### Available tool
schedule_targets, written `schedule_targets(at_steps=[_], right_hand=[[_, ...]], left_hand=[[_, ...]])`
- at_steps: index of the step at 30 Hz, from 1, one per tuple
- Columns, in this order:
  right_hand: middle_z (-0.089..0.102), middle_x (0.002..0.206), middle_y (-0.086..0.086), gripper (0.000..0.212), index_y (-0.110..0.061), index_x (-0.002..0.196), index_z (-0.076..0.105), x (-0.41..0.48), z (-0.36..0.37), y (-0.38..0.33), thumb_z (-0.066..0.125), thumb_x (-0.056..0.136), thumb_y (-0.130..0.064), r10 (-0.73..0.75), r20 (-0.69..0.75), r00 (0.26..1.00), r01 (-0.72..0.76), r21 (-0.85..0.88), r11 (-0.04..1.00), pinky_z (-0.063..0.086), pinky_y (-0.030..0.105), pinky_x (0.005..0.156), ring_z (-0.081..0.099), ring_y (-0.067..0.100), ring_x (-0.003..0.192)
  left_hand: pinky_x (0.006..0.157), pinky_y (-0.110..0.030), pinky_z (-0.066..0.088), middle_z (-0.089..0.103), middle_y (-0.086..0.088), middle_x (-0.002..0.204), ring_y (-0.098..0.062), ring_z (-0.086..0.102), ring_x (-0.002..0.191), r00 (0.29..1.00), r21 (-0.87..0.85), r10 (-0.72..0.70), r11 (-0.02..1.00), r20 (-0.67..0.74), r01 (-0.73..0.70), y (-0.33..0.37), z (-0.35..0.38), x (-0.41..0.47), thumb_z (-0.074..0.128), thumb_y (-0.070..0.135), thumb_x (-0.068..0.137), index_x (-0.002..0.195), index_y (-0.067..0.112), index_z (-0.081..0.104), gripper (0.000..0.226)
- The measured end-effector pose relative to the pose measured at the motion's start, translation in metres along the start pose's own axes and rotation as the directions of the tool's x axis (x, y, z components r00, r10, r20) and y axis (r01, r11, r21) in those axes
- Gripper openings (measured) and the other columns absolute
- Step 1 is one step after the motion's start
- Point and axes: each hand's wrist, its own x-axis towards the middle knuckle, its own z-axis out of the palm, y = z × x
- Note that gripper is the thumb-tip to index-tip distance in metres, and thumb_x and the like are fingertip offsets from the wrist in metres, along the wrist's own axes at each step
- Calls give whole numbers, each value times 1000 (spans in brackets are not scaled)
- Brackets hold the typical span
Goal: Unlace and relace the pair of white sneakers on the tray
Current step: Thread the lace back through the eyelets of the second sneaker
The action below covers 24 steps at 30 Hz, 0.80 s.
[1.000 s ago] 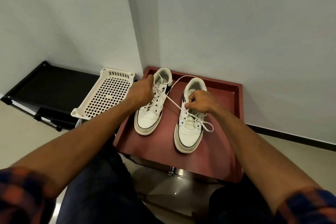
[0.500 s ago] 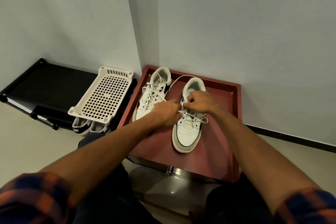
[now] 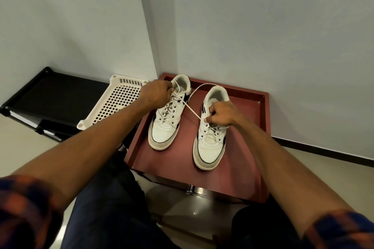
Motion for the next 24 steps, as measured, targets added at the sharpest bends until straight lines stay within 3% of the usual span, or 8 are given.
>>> schedule_targets(at_steps=[2, 6, 8, 13, 15, 18, 21, 24], right_hand=[[70, 75, 0, 34, -17, 71, 67, 0, -1, 1, 70, 86, -47, -2, -11, 1000, 2, -9, 1000, 34, 26, 58, 63, 18, 75], [65, 73, -4, 36, -22, 67, 61, -1, 1, 3, 68, 87, -50, -17, -17, 1000, 17, -54, 998, 36, 29, 67, 60, 18, 74], [64, 72, -4, 36, -22, 67, 61, 2, 2, 3, 68, 87, -51, -19, -13, 1000, 19, -52, 998, 35, 29, 66, 58, 16, 72], [63, 71, -6, 37, -25, 65, 58, 3, 4, 5, 68, 87, -53, -18, -4, 1000, 18, -54, 998, 38, 30, 66, 58, 15, 72], [63, 70, -5, 38, -24, 64, 57, 3, 4, 5, 68, 87, -53, -30, -9, 1000, 29, -68, 997, 37, 29, 67, 59, 16, 72], [65, 74, -3, 37, -22, 71, 64, 3, 0, 5, 67, 89, -55, -49, 25, 999, 51, -94, 994, 38, 30, 67, 61, 17, 74], [70, 79, -2, 36, -18, 84, 73, 4, -4, 6, 69, 88, -54, -55, 102, 993, 67, -115, 991, 45, 31, 69, 66, 17, 77], [63, 64, -8, 38, -21, 69, 67, 3, -8, 7, 70, 88, -54, -59, 120, 991, 73, -117, 990, 39, 29, 63, 58, 11, 63]], left_hand=[[78, -41, 50, 65, -10, 112, -33, 64, 100, 999, -101, -41, 994, -1, 41, 8, 7, -3, 50, 33, 98, 112, 21, 67, 25], [81, -45, 53, 45, -4, 136, -31, 62, 104, 993, -101, 108, 989, -44, -112, 37, 31, -25, 55, 37, 94, 129, 22, 55, 38], [76, -43, 54, 46, -2, 132, -30, 63, 101, 978, -97, 200, 974, -51, -204, 52, 43, -35, 53, 38, 95, 129, 20, 54, 38], [83, -42, 51, 56, -9, 114, -27, 60, 98, 905, -131, 333, 942, 264, -308, 69, 67, -44, 47, 41, 100, 115, 12, 56, 34], [78, -41, 48, 61, -13, 104, -31, 61, 92, 877, -148, 361, 932, 316, -330, 70, 70, -43, 43, 37, 103, 101, 10, 58, 31], [67, -37, 42, 64, -11, 86, -33, 61, 79, 871, -160, 388, 921, 301, -355, 68, 66, -39, 43, 31, 103, 87, 12, 55, 28], [64, -36, 39, 66, -15, 83, -29, 54, 71, 869, -151, 409, 912, 277, -381, 69, 57, -31, 47, 27, 102, 84, 8, 59, 28], [64, -33, 33, 67, -17, 85, -32, 56, 73, 863, -142, 433, 901, 261, -409, 73, 55, -28, 50, 25, 101, 84, 5, 61, 28]])
